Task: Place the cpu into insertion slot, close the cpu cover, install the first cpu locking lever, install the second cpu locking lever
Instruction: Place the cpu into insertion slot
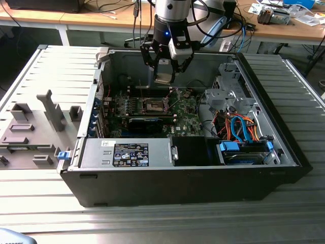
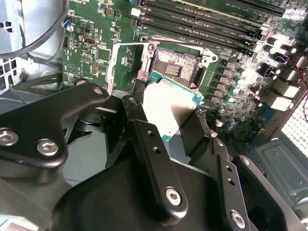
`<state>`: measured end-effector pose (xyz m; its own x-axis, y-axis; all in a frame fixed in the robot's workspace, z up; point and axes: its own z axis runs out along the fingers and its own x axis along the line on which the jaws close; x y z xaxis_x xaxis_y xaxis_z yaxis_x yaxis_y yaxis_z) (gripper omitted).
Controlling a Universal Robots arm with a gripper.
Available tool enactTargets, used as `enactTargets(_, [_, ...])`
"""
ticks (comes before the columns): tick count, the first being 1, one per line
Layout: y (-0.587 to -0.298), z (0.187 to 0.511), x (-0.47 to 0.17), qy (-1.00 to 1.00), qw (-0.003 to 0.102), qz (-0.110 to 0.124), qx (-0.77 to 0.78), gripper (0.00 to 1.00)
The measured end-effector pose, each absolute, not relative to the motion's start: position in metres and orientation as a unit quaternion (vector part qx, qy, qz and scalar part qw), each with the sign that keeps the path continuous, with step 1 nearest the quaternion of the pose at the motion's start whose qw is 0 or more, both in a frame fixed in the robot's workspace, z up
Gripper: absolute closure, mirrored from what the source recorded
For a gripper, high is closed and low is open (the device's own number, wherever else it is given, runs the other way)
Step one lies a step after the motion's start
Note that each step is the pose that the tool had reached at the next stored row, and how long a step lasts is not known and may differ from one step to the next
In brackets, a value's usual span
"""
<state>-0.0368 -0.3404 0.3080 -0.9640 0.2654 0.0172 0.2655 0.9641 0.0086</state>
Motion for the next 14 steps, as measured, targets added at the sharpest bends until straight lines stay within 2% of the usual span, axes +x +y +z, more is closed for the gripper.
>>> enactTargets(14, [-0.3404,0.3065,-0.0368,-0.989,0.008,-0.005,-0.146,0.45])
